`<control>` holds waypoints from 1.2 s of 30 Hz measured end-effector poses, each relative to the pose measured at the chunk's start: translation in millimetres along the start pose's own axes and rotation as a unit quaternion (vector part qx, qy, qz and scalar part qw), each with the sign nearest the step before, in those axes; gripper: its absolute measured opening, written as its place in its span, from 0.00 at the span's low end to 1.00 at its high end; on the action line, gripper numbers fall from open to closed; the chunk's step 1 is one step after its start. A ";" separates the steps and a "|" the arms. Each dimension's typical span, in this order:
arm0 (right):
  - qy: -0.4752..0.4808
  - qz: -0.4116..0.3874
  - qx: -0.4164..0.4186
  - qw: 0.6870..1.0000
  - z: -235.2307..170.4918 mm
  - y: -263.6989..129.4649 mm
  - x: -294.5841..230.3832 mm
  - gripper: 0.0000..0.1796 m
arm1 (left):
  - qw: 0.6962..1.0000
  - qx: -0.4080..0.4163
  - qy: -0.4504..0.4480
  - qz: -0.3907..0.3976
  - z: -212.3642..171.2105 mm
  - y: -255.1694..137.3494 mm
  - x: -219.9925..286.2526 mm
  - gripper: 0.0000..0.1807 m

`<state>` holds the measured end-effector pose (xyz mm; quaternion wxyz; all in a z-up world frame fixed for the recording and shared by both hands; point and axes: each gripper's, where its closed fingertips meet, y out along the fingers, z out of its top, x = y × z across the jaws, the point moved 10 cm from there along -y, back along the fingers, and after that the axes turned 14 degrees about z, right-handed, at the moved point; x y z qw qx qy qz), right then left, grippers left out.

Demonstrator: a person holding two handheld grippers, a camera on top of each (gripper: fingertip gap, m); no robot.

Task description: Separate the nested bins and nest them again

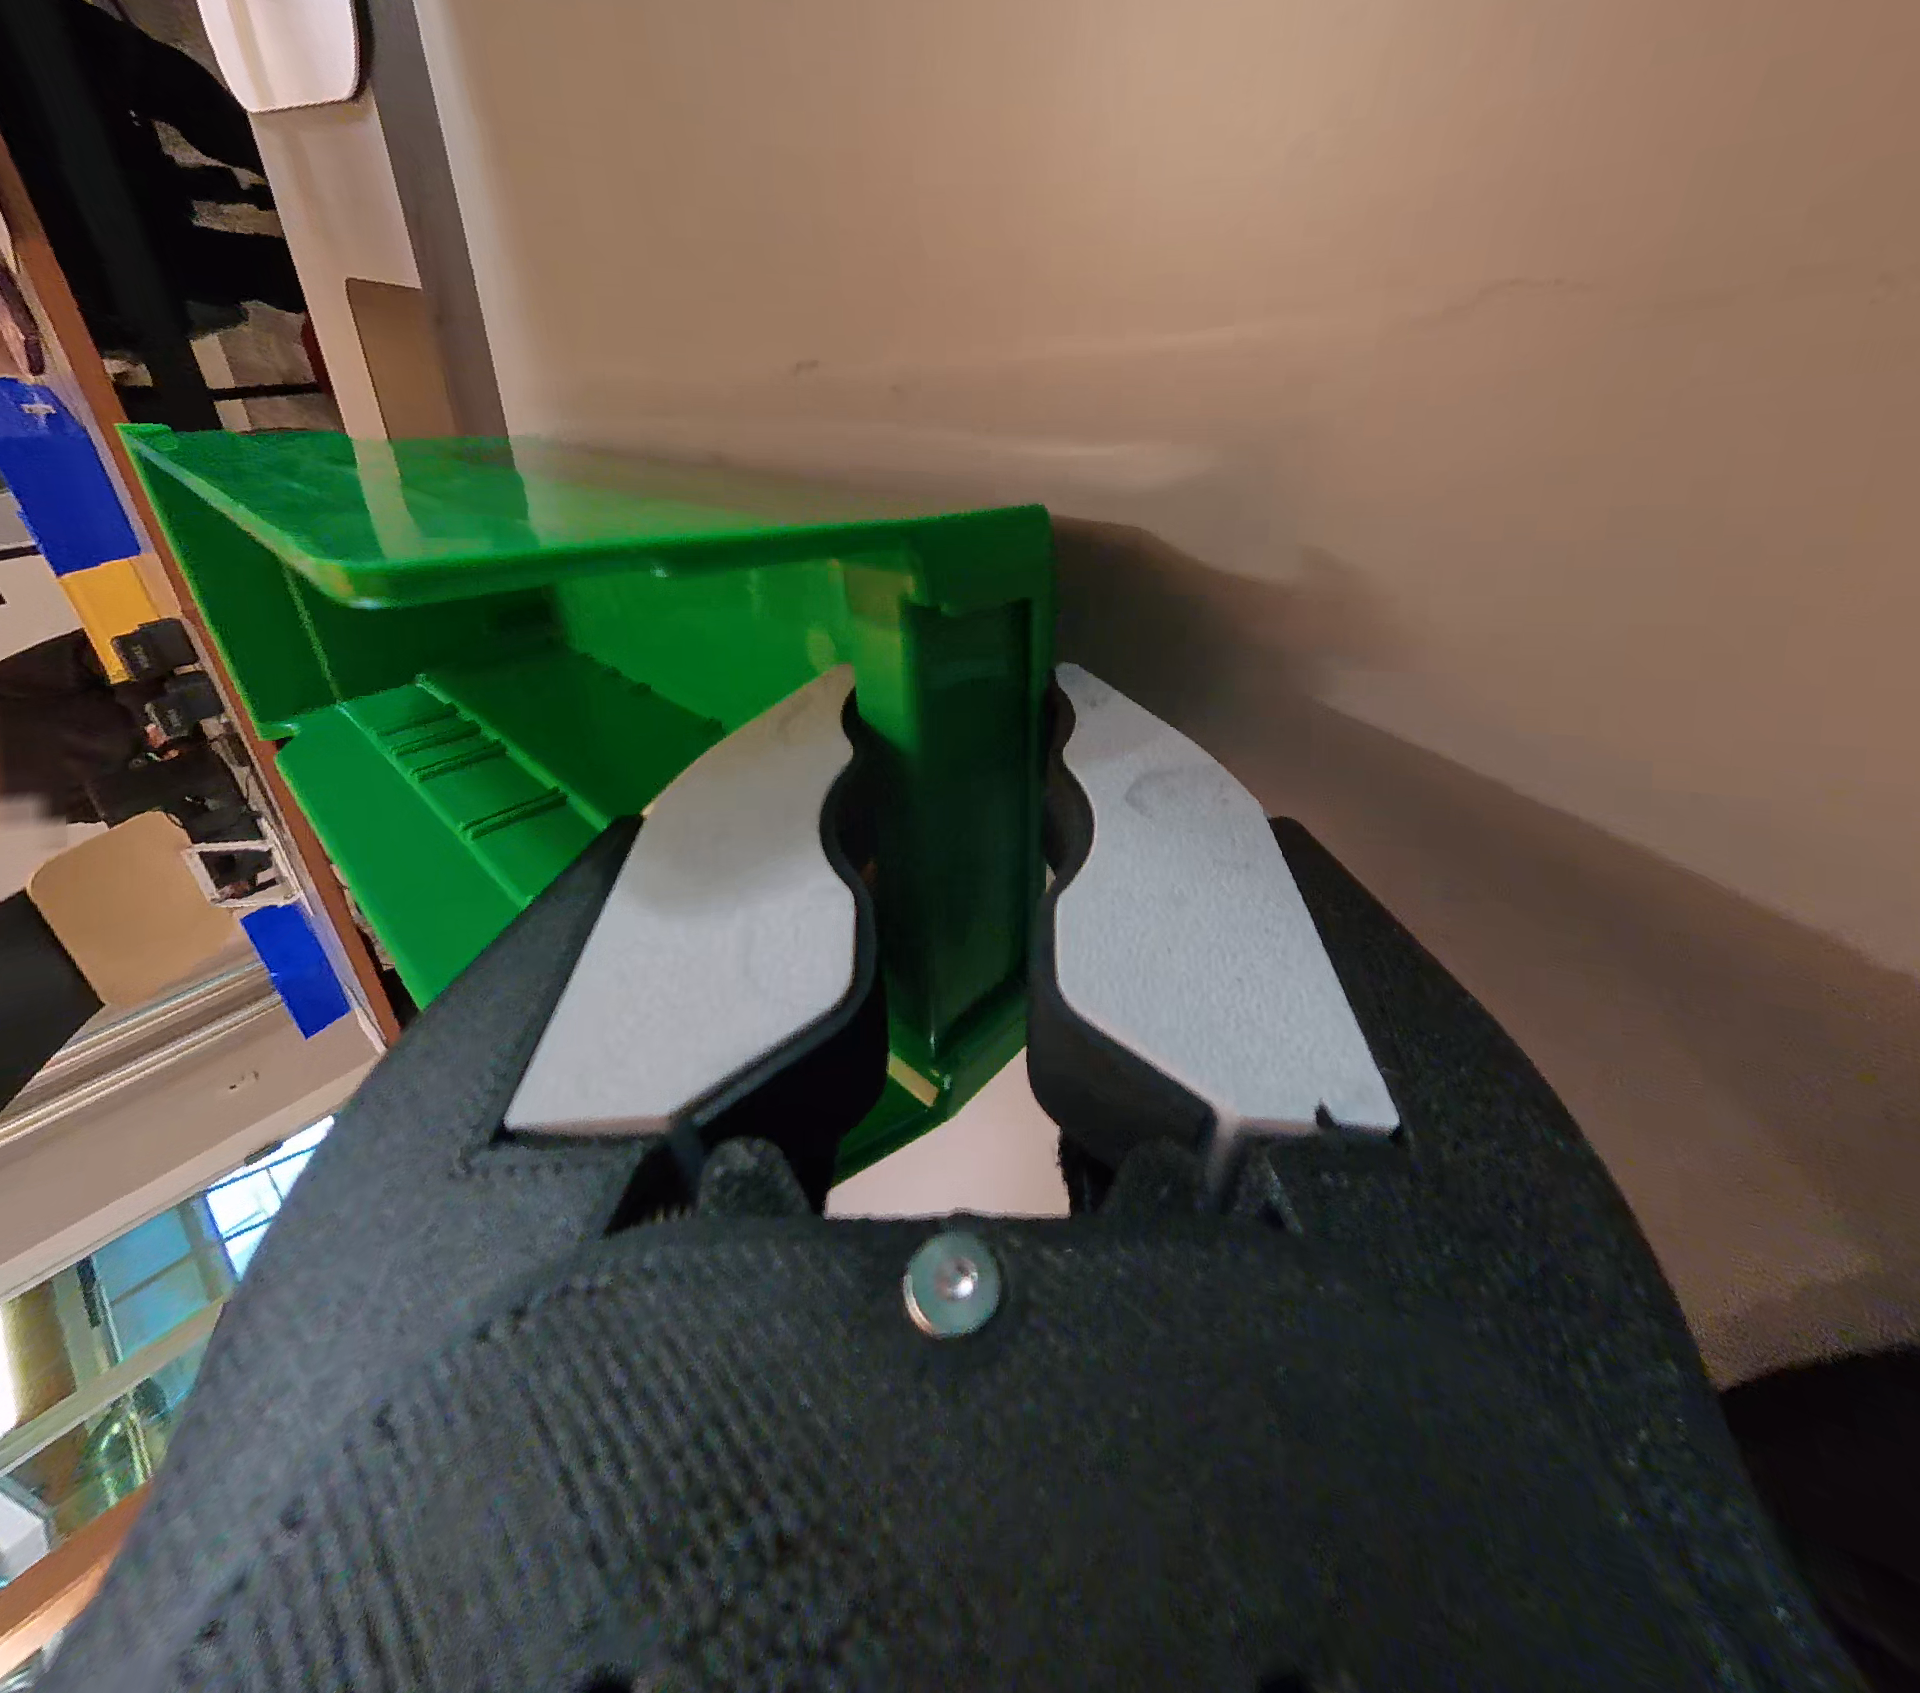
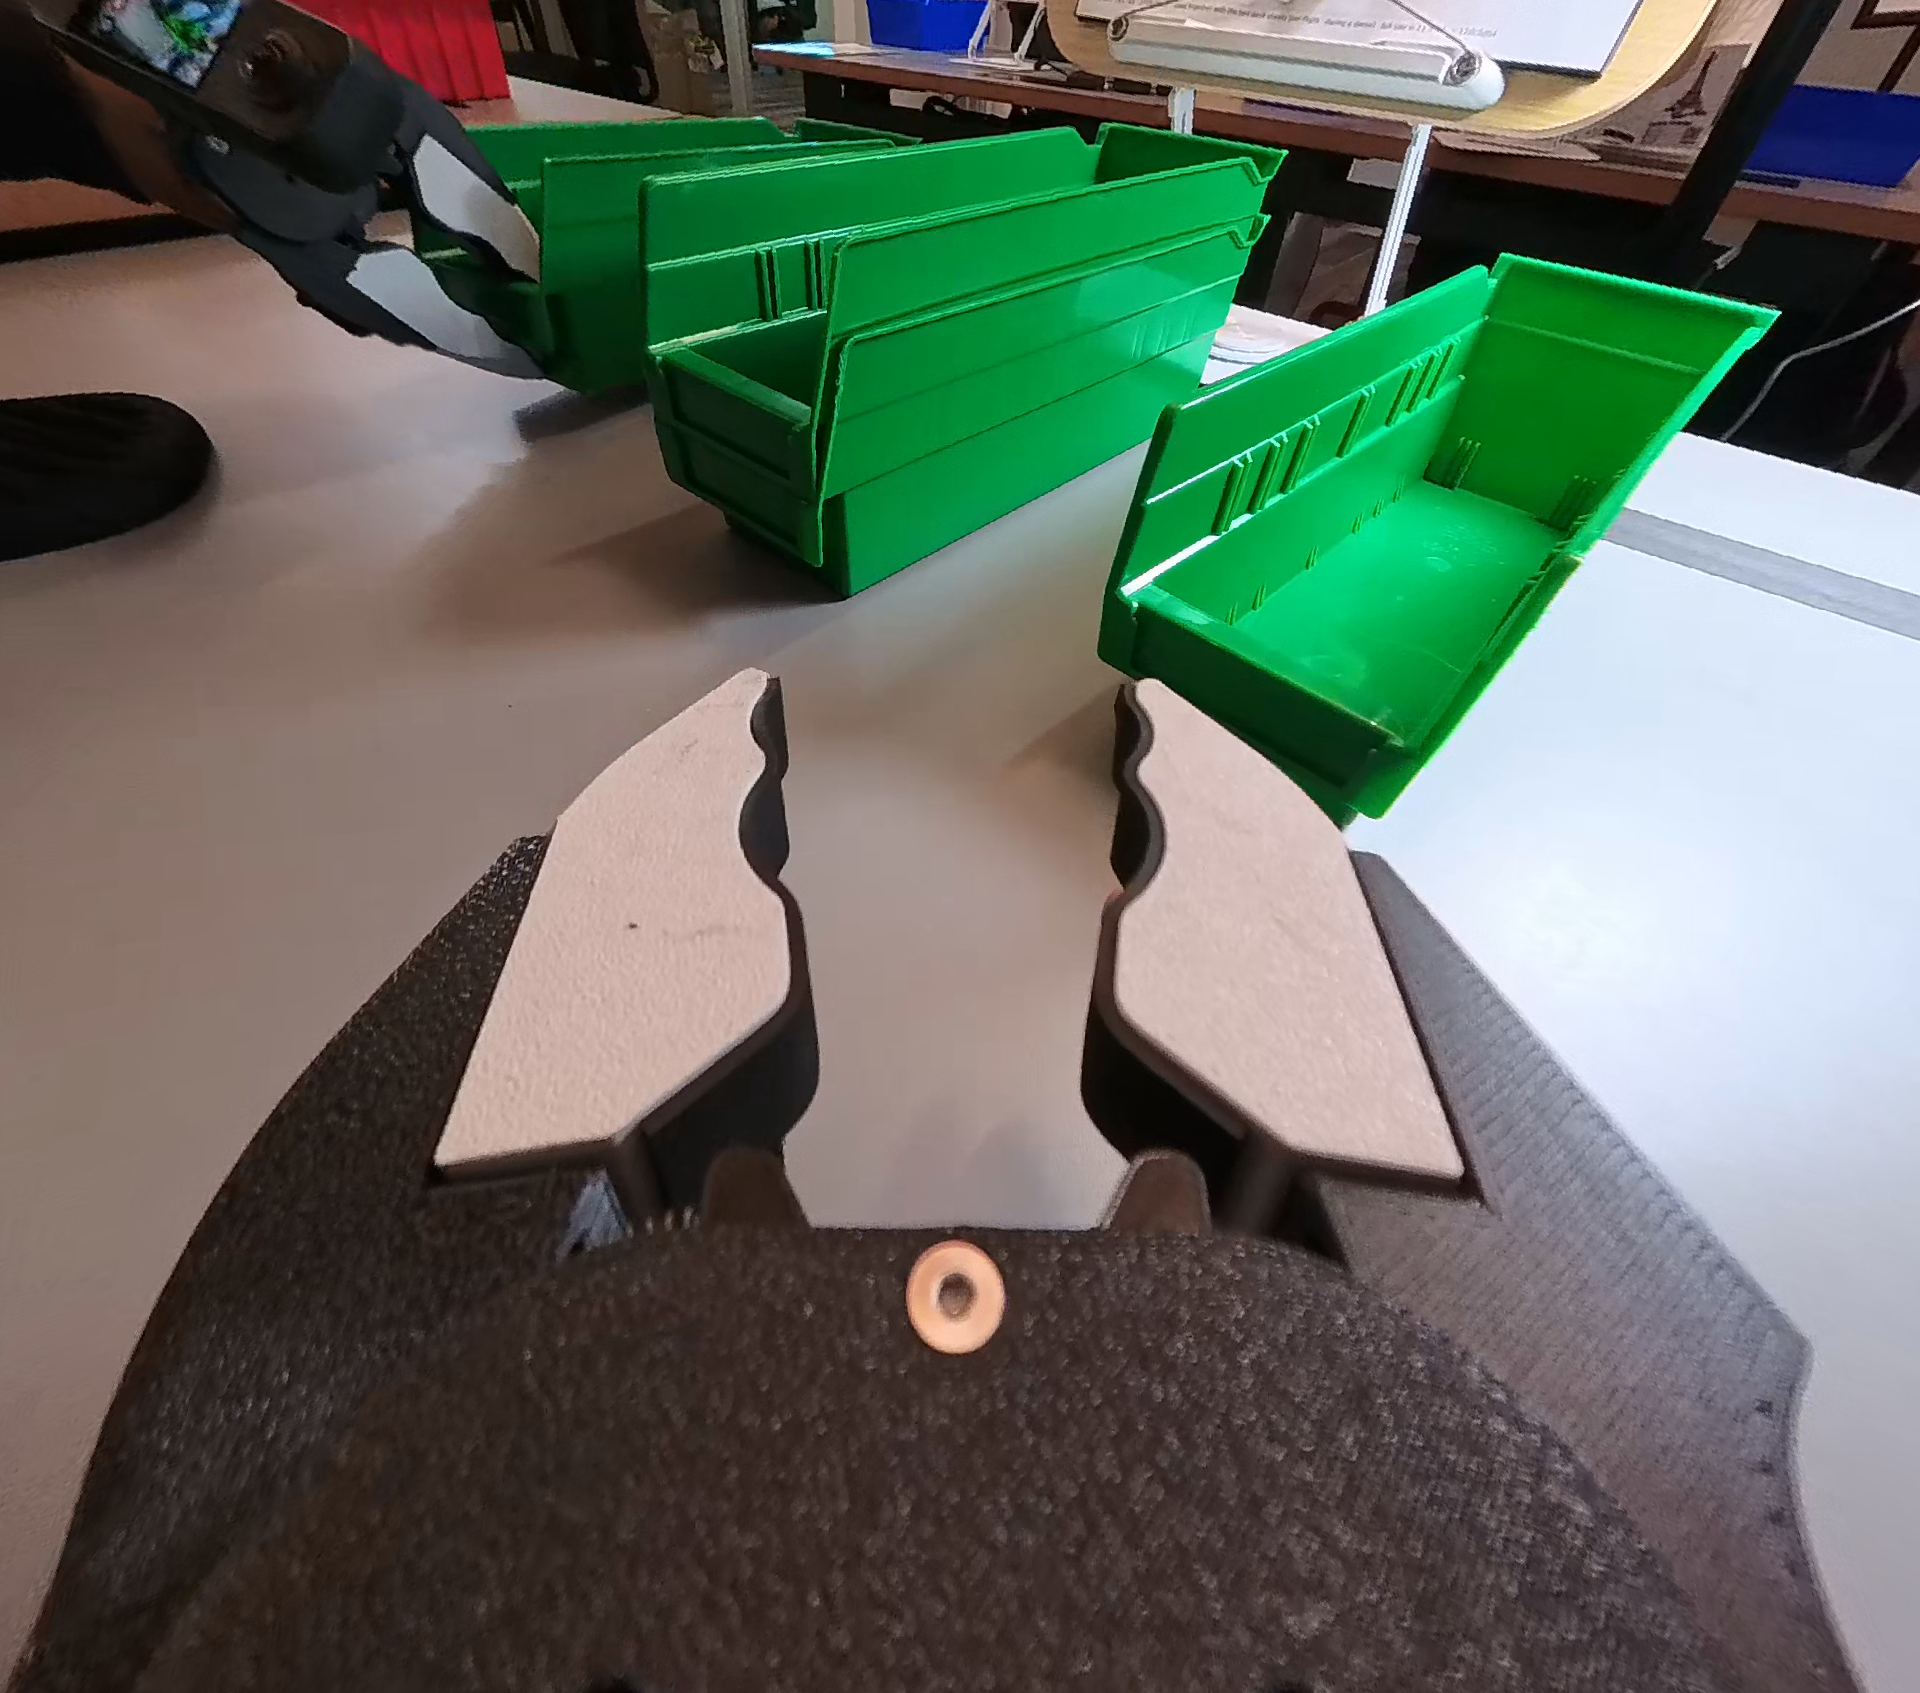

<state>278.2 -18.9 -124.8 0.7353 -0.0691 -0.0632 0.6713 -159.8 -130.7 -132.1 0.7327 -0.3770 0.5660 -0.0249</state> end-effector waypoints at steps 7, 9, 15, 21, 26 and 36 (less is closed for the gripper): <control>0.001 -0.001 0.001 1.000 0.0 -0.1 0.2 0.34 | 1.000 0.007 0.008 0.004 -9.5 4.7 8.2 0.18; 0.001 -0.002 0.000 1.000 -0.1 -0.1 0.2 0.34 | 1.000 0.008 0.011 0.005 -12.2 6.4 11.1 0.19; 0.002 -0.003 -0.002 1.000 -0.4 0.4 0.4 0.33 | 0.999 0.021 0.019 0.016 -14.9 6.9 15.8 0.16; 0.004 -0.004 0.000 1.000 -0.5 0.0 0.6 0.33 | 0.999 0.039 -0.024 0.015 -15.9 -1.6 9.8 0.22; 0.003 -0.003 0.000 1.000 -0.6 0.2 0.4 0.33 | 0.983 0.115 -0.146 0.010 -9.7 -33.8 -4.9 0.23; -0.056 0.014 -0.025 0.998 10.6 12.2 -22.1 0.34 | 0.820 0.303 -0.484 -0.004 -3.8 -77.1 12.5 0.25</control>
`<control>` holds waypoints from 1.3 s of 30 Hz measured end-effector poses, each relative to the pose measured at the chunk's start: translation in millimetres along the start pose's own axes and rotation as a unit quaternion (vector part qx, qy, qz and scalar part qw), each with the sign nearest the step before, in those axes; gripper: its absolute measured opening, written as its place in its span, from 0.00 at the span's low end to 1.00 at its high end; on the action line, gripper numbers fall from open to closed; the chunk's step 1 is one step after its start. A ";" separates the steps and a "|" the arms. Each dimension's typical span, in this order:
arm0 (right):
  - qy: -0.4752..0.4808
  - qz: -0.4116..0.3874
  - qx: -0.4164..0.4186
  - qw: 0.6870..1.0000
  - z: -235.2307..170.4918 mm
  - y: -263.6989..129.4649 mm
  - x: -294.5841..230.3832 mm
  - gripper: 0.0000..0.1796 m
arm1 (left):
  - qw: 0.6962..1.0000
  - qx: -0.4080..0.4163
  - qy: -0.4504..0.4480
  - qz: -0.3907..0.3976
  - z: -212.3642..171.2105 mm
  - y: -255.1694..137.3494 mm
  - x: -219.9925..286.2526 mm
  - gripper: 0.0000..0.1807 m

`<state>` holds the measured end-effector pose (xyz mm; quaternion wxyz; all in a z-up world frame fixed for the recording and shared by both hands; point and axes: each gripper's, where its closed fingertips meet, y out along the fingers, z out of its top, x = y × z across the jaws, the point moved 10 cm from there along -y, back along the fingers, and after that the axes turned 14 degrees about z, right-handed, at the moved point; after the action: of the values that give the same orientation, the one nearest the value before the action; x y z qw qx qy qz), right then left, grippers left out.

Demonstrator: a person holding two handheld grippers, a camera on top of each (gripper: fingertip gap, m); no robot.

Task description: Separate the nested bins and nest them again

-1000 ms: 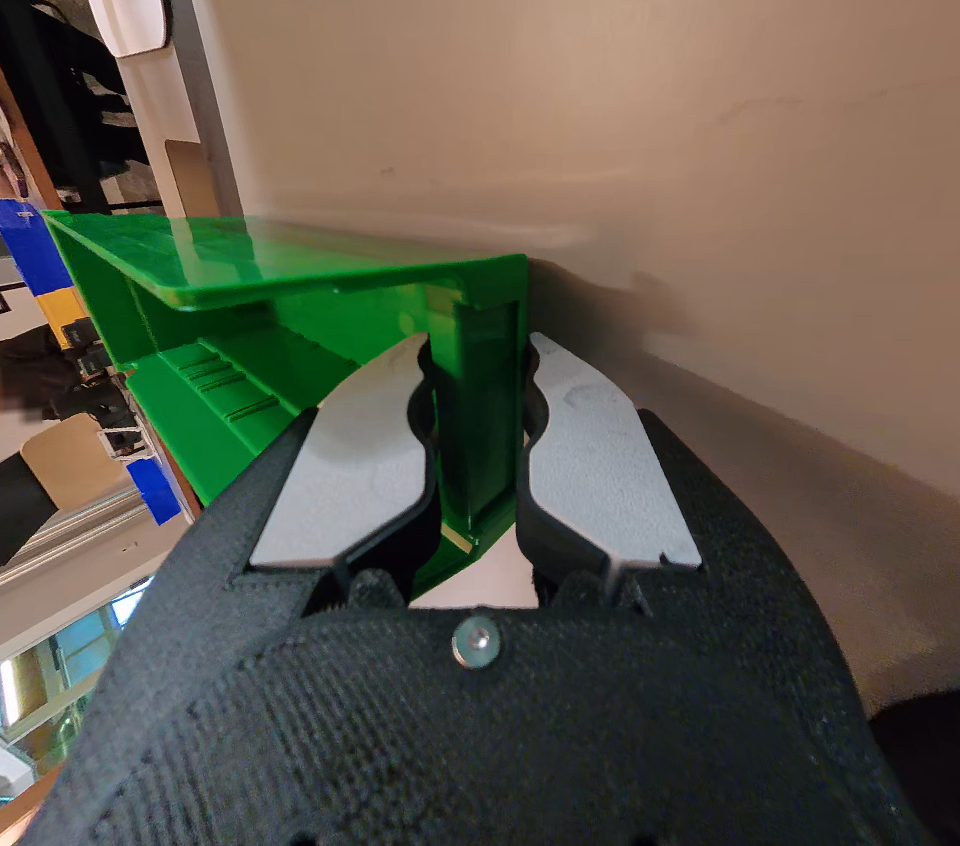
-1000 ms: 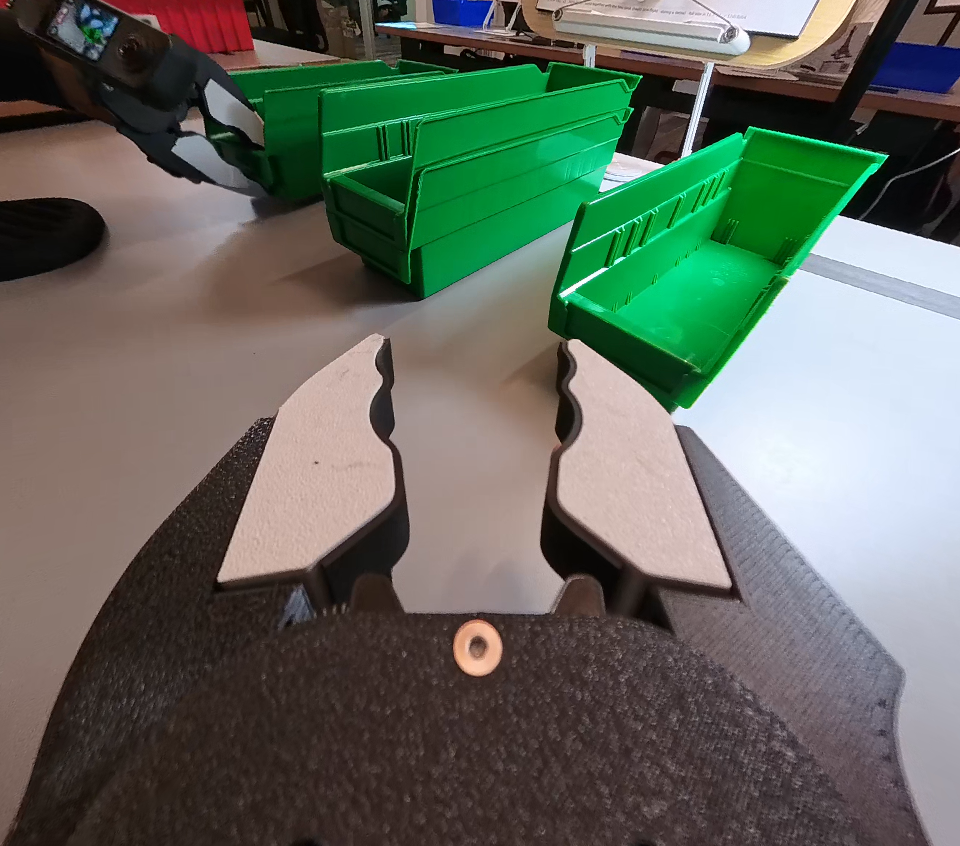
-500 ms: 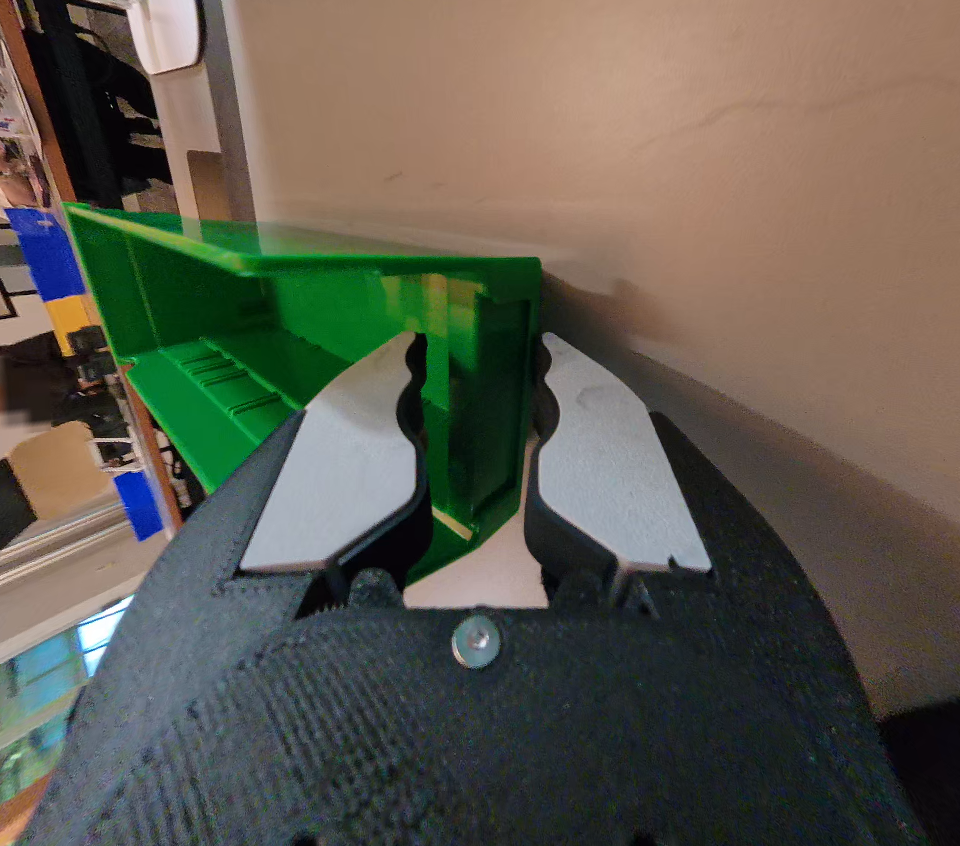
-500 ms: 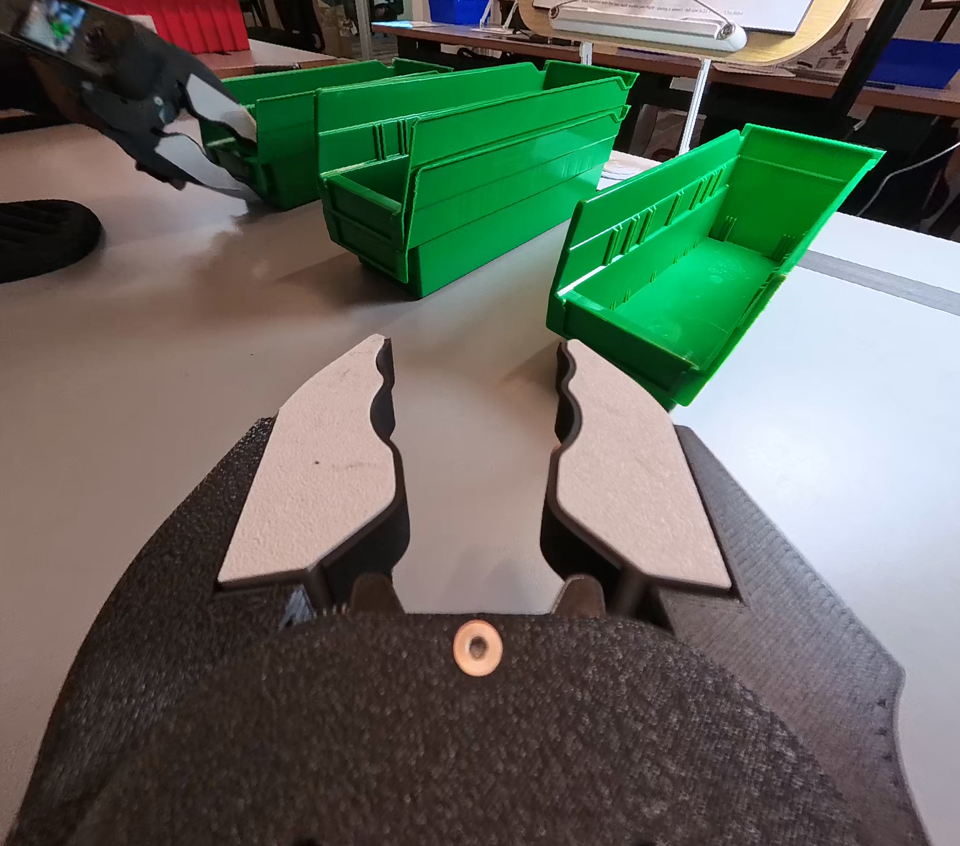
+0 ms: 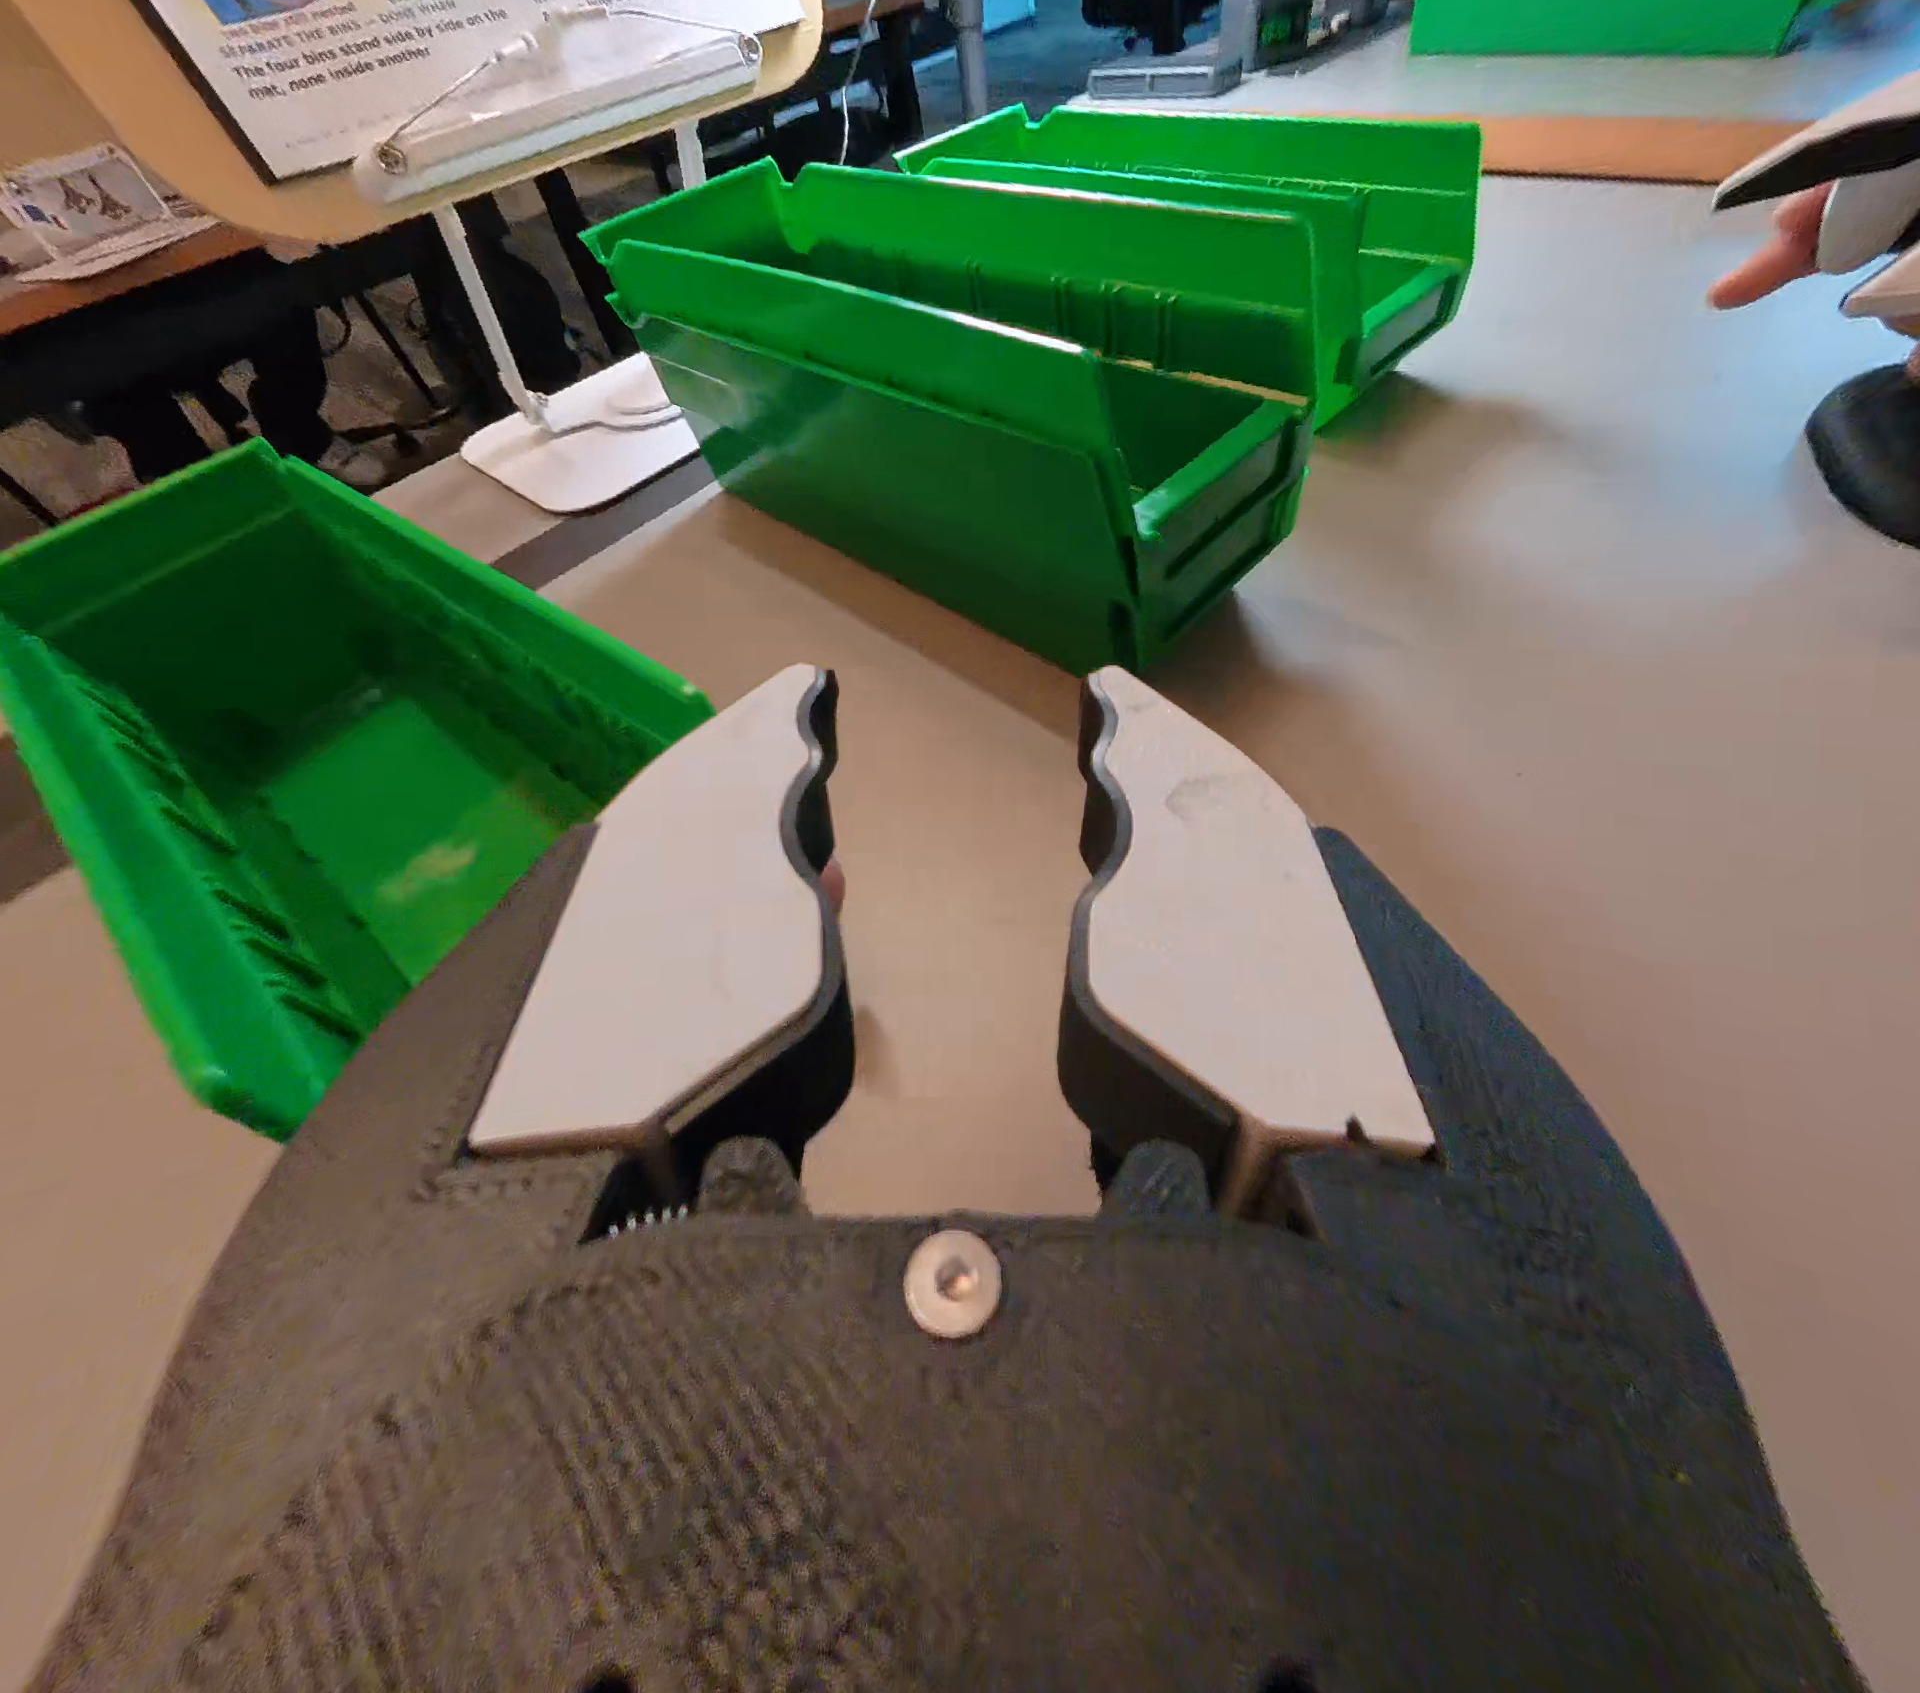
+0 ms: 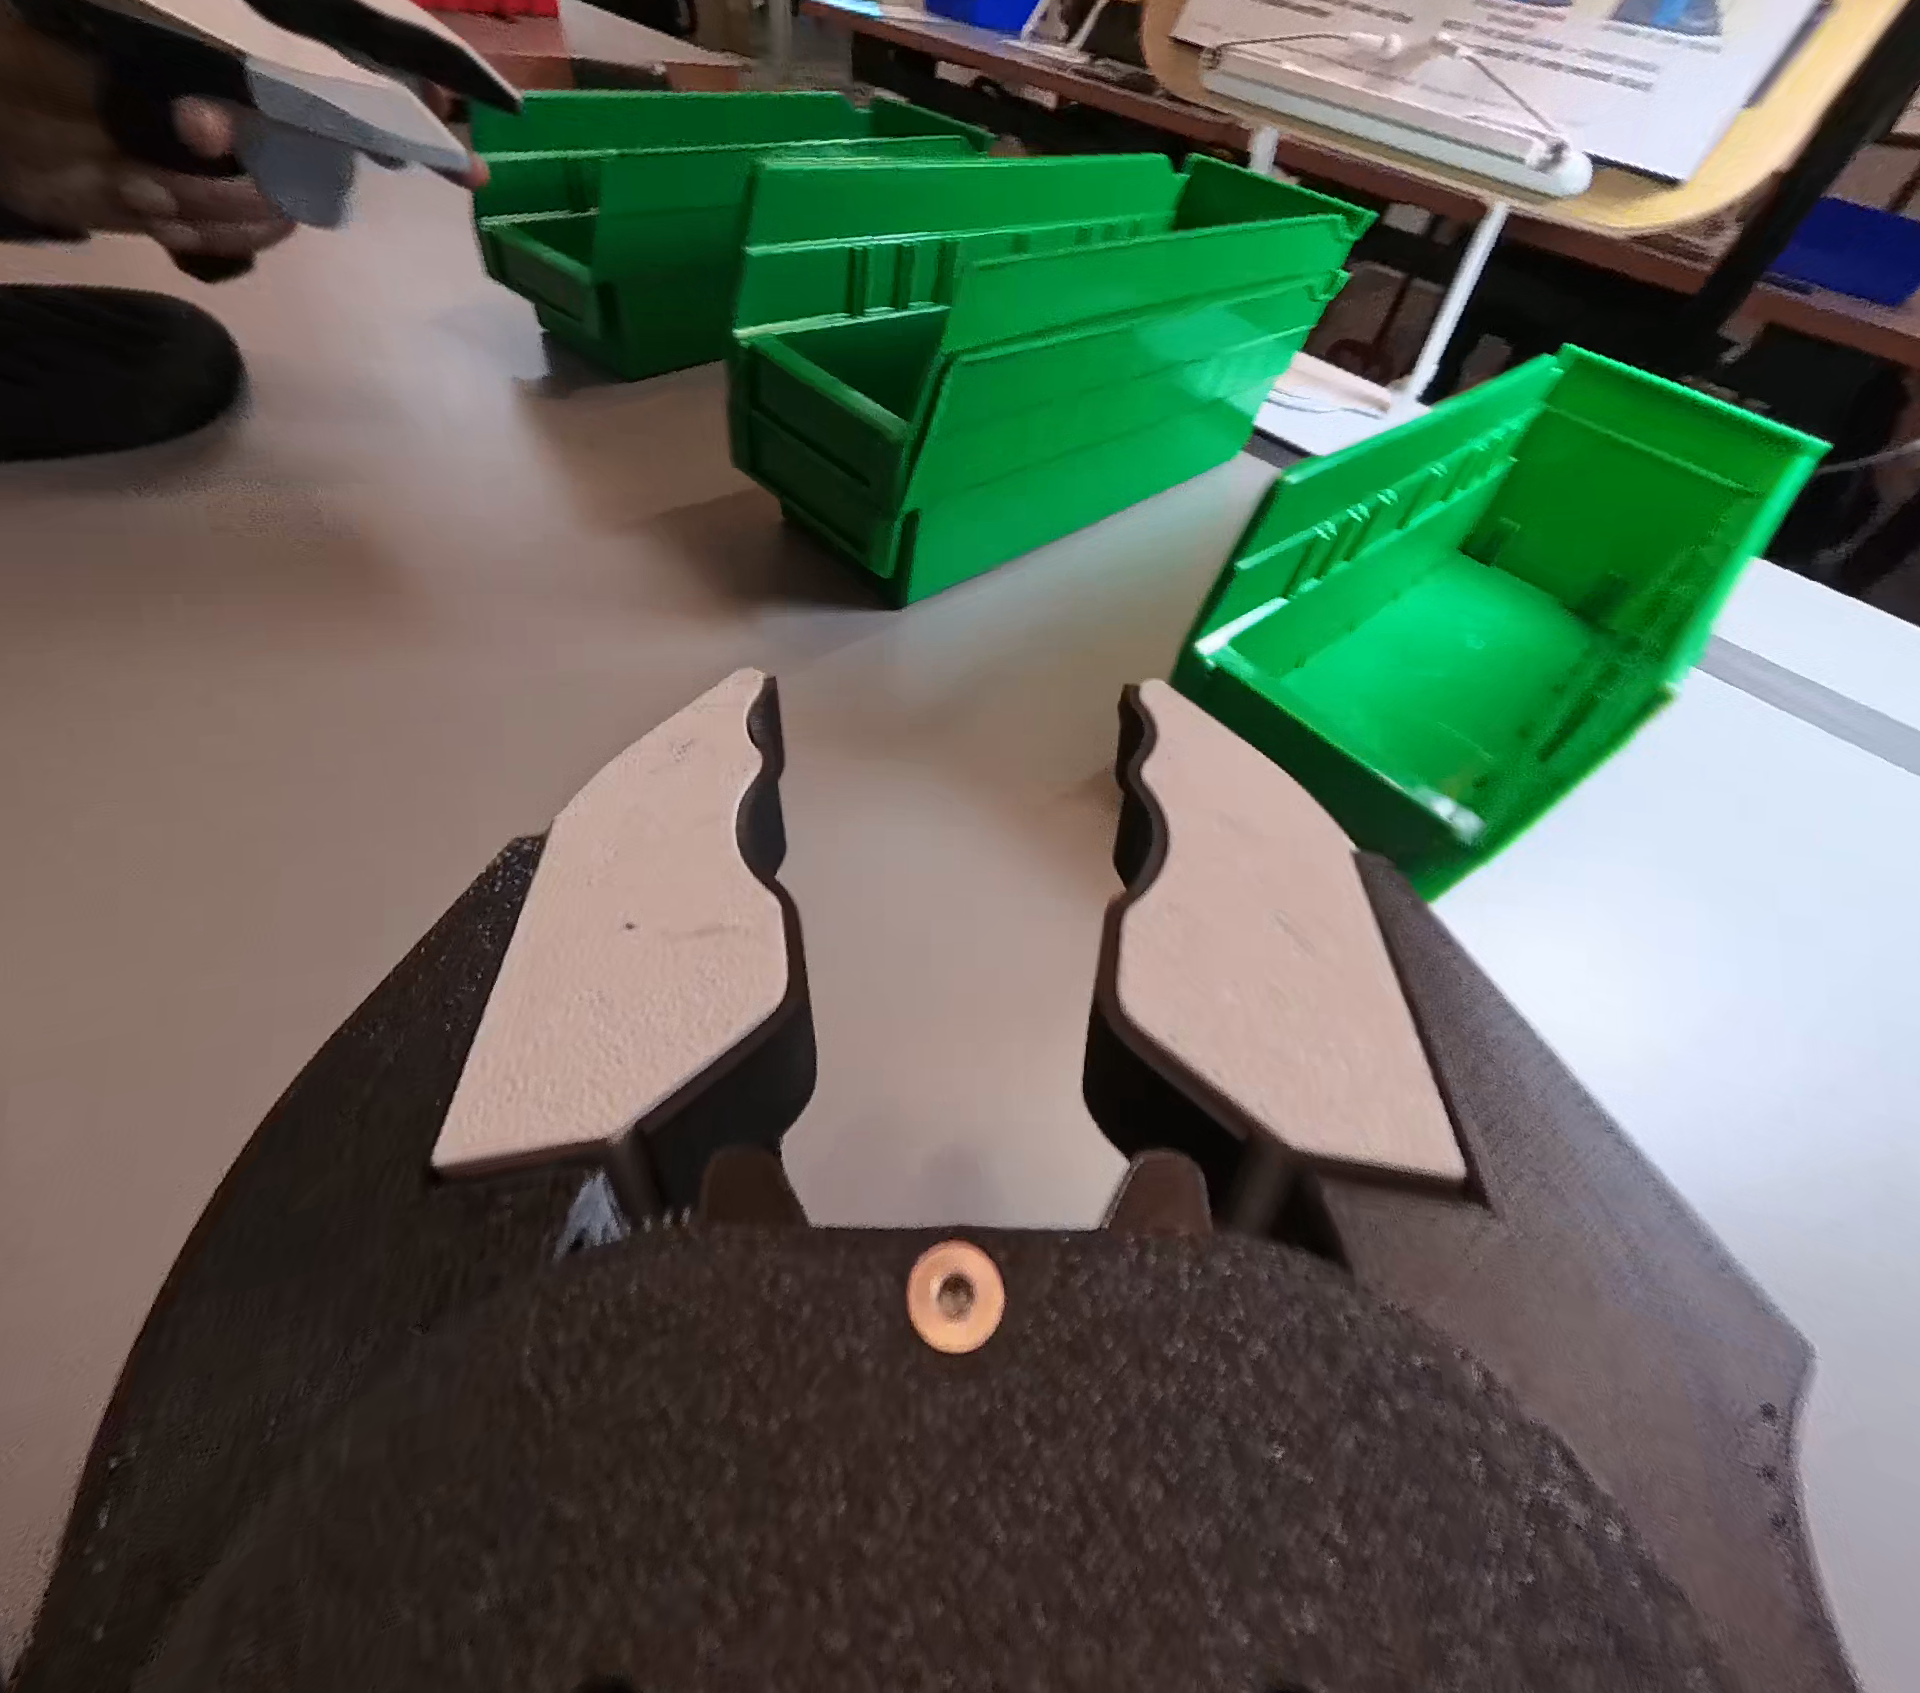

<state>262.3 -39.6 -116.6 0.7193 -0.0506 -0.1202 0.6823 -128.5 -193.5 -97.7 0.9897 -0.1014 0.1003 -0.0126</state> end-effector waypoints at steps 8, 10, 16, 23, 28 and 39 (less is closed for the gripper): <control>-0.119 0.092 -0.096 0.984 70.4 64.8 -14.6 0.31 | 0.998 0.010 -0.061 0.014 -27.2 2.7 11.9 0.29; -0.152 0.115 -0.142 0.971 86.4 94.6 -16.9 0.30 | 0.998 0.017 -0.063 0.021 -27.4 0.9 10.8 0.30; -0.228 0.126 -0.349 0.900 104.0 190.1 -16.9 0.29 | 0.997 0.029 -0.064 0.014 -26.8 -3.7 12.9 0.30; -0.247 0.099 -0.485 0.833 72.4 230.5 -4.9 0.22 | 0.997 0.046 -0.060 0.010 -23.1 -11.0 11.7 0.29; -0.254 0.141 -0.490 0.822 74.7 229.0 -4.4 0.15 | 0.998 0.042 -0.053 -0.003 -23.0 -10.2 15.9 0.28; -0.227 0.227 -0.448 0.834 124.5 220.2 -26.0 0.15 | 0.997 -0.010 -0.047 -0.062 -6.7 37.1 61.4 0.20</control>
<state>17.6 -62.8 -51.2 0.3957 -0.2375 -0.5578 0.6898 -69.5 -161.4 -123.7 0.9896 -0.1177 0.0469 -0.0678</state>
